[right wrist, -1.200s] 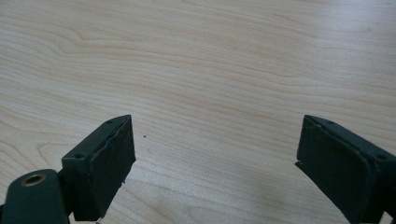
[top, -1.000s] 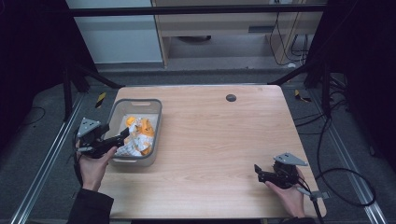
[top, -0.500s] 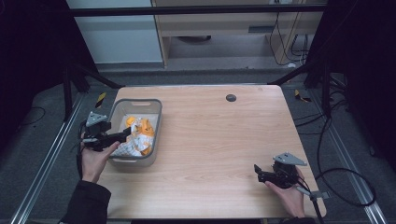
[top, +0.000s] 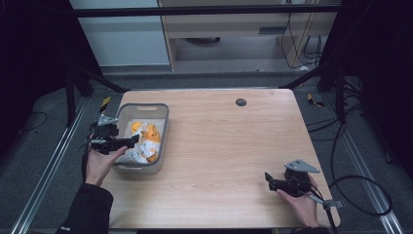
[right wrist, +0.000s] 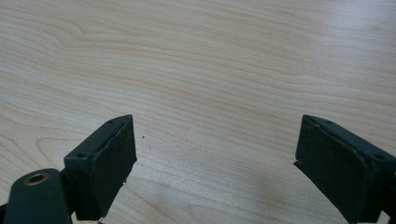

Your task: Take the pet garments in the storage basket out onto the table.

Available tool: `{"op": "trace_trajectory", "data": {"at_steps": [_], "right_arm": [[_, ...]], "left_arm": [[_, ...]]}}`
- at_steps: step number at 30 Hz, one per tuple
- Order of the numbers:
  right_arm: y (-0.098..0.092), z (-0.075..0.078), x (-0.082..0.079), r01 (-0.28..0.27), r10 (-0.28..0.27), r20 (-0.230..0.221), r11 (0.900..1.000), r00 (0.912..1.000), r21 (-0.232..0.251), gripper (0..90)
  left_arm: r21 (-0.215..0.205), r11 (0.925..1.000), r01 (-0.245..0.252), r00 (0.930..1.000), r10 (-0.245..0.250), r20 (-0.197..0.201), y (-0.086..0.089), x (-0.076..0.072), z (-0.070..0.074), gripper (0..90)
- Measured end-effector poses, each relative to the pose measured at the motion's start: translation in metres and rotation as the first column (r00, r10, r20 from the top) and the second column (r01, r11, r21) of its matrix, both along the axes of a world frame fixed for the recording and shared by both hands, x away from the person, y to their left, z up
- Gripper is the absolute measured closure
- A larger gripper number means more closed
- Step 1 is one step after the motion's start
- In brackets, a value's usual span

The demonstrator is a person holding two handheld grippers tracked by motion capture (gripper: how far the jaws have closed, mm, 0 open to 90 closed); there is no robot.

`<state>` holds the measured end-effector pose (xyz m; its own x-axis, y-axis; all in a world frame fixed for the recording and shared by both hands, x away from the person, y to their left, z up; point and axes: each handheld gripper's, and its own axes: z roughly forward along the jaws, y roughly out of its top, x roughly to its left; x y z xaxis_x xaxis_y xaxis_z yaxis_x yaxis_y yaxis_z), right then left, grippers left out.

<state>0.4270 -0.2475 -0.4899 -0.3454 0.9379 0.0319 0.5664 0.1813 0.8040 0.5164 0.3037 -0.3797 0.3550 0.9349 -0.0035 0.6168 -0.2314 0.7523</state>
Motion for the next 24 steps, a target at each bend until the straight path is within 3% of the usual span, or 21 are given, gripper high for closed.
{"op": "trace_trajectory", "data": {"at_steps": [9,14,24], "right_arm": [[0.000,0.000,0.000,-0.001,0.001,0.003,1.000,1.0000,-0.008,12.4],[0.000,0.000,0.000,-0.001,0.001,-0.002,1.000,1.0000,0.001,12.4],[0.000,0.001,0.000,-0.001,0.001,-0.003,1.000,1.0000,0.004,12.4]], "left_arm": [[0.022,0.9995,0.023,0.9975,-0.022,-0.067,-0.002,0.010,-0.006,16.3],[0.019,0.9996,0.019,0.9964,-0.017,-0.082,-0.002,0.013,-0.008,16.3],[0.041,0.9988,0.027,0.9893,-0.021,-0.144,-0.004,0.021,-0.014,16.9]]}}
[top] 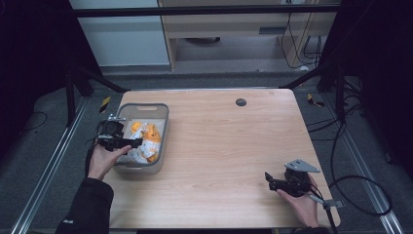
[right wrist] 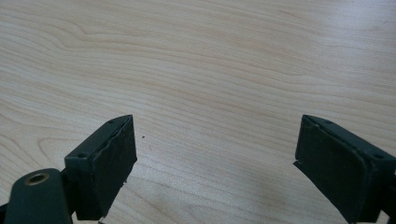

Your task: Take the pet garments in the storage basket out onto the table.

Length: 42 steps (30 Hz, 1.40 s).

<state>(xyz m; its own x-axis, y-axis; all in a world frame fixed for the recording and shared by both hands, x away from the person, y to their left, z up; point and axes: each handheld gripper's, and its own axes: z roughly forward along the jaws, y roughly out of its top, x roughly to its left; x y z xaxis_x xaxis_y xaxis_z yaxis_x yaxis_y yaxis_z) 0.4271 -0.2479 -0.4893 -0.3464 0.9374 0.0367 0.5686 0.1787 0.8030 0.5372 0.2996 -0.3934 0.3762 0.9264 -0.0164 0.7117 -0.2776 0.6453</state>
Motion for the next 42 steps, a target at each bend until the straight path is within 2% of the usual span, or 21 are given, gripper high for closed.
{"op": "trace_trajectory", "data": {"at_steps": [11,16,23,29,35,42], "right_arm": [[0.000,-0.001,0.001,-0.004,0.004,0.001,1.000,1.0000,-0.009,12.3],[0.000,-0.001,0.001,-0.006,0.006,0.002,1.000,1.0000,-0.008,12.1],[0.000,-0.001,0.001,-0.008,0.008,-0.002,1.000,1.0000,-0.011,12.1],[0.000,-0.001,0.001,-0.009,0.009,-0.004,1.000,1.0000,-0.010,12.1],[0.000,-0.001,0.001,-0.014,0.014,-0.006,1.000,0.9999,-0.010,12.1],[0.001,-0.001,0.001,-0.016,0.016,-0.010,1.000,0.9998,-0.011,12.0]], "left_arm": [[0.030,0.9995,0.007,0.9978,-0.005,-0.066,-0.004,0.010,-0.009,17.7],[0.042,0.9991,0.010,0.9967,-0.007,-0.081,-0.005,0.013,-0.012,18.9],[0.051,0.9987,0.011,0.9916,-0.005,-0.129,-0.005,0.018,-0.018,21.6],[0.074,0.9969,0.024,0.9864,-0.012,-0.164,-0.010,0.021,-0.022,26.5],[0.085,0.9959,0.032,0.9783,-0.014,-0.207,-0.013,0.023,-0.026,36.0],[0.082,0.9957,0.044,0.9651,-0.021,-0.261,-0.012,0.024,-0.030,53.9]]}}
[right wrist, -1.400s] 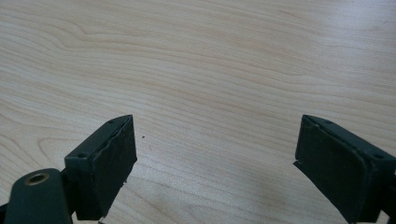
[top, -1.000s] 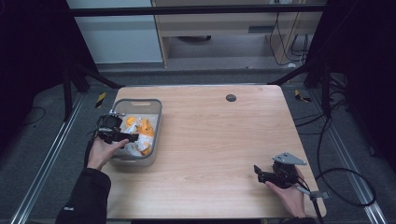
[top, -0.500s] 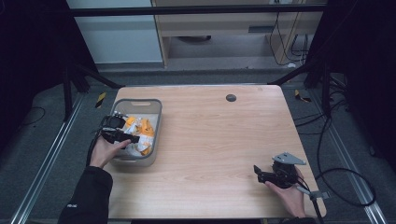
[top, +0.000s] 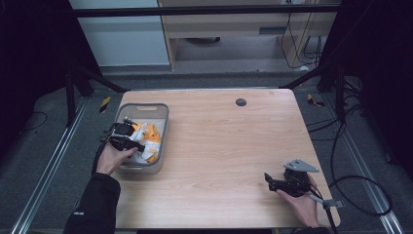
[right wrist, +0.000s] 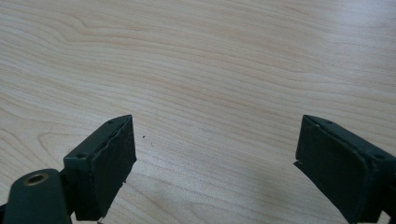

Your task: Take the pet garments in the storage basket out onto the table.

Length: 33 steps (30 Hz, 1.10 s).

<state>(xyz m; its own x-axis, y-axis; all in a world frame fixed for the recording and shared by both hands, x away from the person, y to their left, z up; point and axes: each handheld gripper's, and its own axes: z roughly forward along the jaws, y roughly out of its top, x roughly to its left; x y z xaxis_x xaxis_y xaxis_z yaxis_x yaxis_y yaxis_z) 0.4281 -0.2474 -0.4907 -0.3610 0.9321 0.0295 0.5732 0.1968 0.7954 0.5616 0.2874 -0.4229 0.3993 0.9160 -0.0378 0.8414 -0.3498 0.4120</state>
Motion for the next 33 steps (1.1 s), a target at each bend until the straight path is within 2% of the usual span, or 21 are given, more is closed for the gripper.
{"op": "trace_trajectory", "data": {"at_steps": [6,11,15,27,33], "right_arm": [[0.000,0.000,0.000,-0.001,0.001,0.003,1.000,1.0000,-0.005,12.0],[0.000,0.000,0.000,0.000,0.000,-0.001,1.000,1.0000,-0.005,12.0],[-0.001,0.000,0.000,-0.001,0.001,0.001,1.000,1.0000,-0.010,11.9],[0.000,0.000,0.000,0.000,0.000,0.001,1.000,1.0000,-0.009,11.9],[-0.001,0.000,0.000,-0.001,0.001,0.004,1.000,1.0000,-0.014,11.9]], "left_arm": [[0.000,1.0000,0.007,0.9996,-0.007,-0.026,0.003,0.001,-0.001,65.8],[0.005,1.0000,-0.002,0.9999,0.002,-0.015,0.003,0.001,0.000,71.7],[-0.002,1.0000,0.002,1.0000,-0.002,-0.006,0.005,0.000,0.003,72.7],[-0.002,0.9998,0.020,0.9979,-0.020,0.061,0.008,-0.009,0.035,74.0],[-0.007,0.9997,0.024,0.9965,-0.024,0.080,0.010,-0.012,0.047,74.1]]}}
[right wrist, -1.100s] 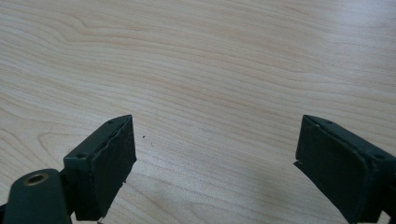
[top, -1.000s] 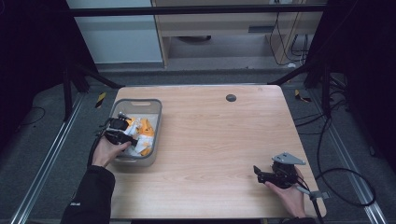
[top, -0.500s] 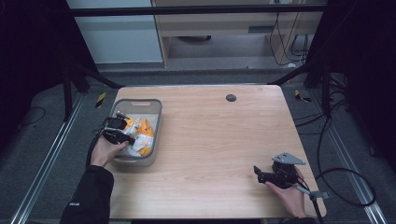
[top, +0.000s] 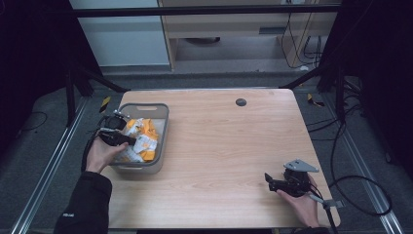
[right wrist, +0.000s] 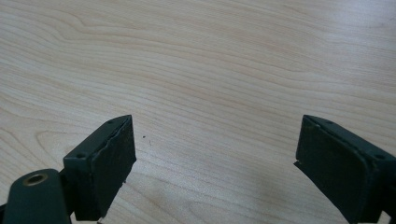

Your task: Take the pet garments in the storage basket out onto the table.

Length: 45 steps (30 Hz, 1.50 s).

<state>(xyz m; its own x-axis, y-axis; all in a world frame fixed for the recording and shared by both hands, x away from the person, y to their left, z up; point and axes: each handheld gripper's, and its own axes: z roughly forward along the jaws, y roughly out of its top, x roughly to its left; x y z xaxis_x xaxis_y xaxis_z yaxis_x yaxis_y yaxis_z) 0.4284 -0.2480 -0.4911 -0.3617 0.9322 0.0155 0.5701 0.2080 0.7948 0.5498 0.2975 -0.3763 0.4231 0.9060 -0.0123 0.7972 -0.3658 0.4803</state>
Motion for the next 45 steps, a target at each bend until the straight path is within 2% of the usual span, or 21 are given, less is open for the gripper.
{"op": "trace_trajectory", "data": {"at_steps": [14,27,37,41,45], "right_arm": [[0.000,0.000,0.000,0.002,-0.002,-0.002,1.000,1.0000,0.005,11.9],[0.000,0.000,0.000,0.001,-0.001,0.001,1.000,1.0000,0.000,11.9],[0.000,0.001,0.000,0.004,-0.004,0.001,1.000,1.0000,0.002,11.9],[-0.001,0.001,-0.001,0.003,-0.003,0.008,1.000,1.0000,0.002,11.9],[-0.001,0.002,-0.001,0.006,-0.006,0.006,1.000,1.0000,0.013,11.9]], "left_arm": [[-0.012,0.9998,0.014,0.9987,-0.013,0.049,0.000,-0.009,0.027,74.1],[0.013,0.9985,0.053,0.9965,-0.054,0.065,-0.006,-0.014,0.048,74.1],[0.020,0.9960,0.087,0.9919,-0.089,0.091,-0.011,-0.022,0.068,74.1],[0.032,0.9943,0.102,0.9903,-0.104,0.092,-0.014,-0.025,0.072,74.1],[0.027,0.9925,0.119,0.9877,-0.122,0.098,-0.016,-0.029,0.076,74.1]]}}
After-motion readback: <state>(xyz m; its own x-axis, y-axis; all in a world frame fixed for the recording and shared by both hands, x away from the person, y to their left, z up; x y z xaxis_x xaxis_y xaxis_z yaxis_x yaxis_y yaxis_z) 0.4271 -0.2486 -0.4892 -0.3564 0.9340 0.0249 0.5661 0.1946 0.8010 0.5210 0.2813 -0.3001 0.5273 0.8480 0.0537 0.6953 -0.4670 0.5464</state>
